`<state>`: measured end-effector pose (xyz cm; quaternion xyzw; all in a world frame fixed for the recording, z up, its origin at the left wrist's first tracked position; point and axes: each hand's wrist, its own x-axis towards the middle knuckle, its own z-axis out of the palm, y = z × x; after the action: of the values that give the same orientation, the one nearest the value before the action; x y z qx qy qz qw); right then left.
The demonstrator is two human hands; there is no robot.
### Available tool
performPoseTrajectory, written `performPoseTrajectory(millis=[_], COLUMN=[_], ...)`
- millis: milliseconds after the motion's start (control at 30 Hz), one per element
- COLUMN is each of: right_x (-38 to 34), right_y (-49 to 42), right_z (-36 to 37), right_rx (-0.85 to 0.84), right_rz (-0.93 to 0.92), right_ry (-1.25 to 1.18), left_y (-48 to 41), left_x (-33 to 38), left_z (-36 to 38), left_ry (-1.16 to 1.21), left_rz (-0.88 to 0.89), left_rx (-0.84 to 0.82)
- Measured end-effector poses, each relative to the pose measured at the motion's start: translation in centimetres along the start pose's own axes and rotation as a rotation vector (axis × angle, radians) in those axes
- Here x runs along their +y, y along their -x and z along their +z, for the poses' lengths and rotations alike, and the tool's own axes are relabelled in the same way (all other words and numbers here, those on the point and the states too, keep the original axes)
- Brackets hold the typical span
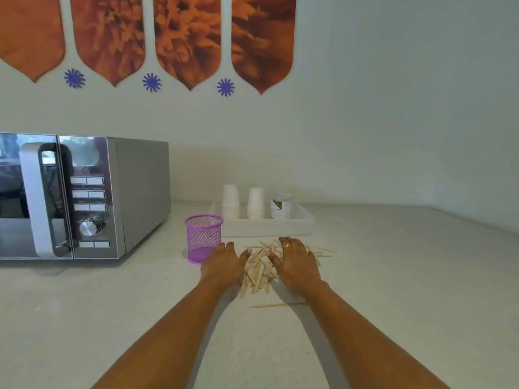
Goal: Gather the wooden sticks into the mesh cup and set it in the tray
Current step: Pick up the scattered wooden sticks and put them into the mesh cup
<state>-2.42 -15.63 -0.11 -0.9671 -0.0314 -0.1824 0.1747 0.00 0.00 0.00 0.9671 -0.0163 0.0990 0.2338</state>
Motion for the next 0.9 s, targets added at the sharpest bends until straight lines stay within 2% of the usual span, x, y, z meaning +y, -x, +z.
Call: performPoseTrajectory(millis=[333,600,733,900], right_x=[1.7,1.2,0.4,-0.4], right_y=[-0.4,-1.1,-1.6,-1.5], right_z=[1.8,0.8,0.3,-0.4], right_rx=[-0.183,-0.305,-0.305,-0.238], right_rz=[0.069,0.211,0.215,0.185], right_ry=[0.065,0.031,0.031,0.08], left_y=[-0.6,-0.3,-0.5,-0.7], left_x=[-0.4,1.4,2.8,3.5], left_z=[2.5,2.0,1.3,0.7], left_ry=[-0.092,-0.139,-0.148,-0.283], left_rz=[-0.062,-0.057,-0.061,-0.017], left_rx=[-0.095,-0.117,-0.14,-0.109])
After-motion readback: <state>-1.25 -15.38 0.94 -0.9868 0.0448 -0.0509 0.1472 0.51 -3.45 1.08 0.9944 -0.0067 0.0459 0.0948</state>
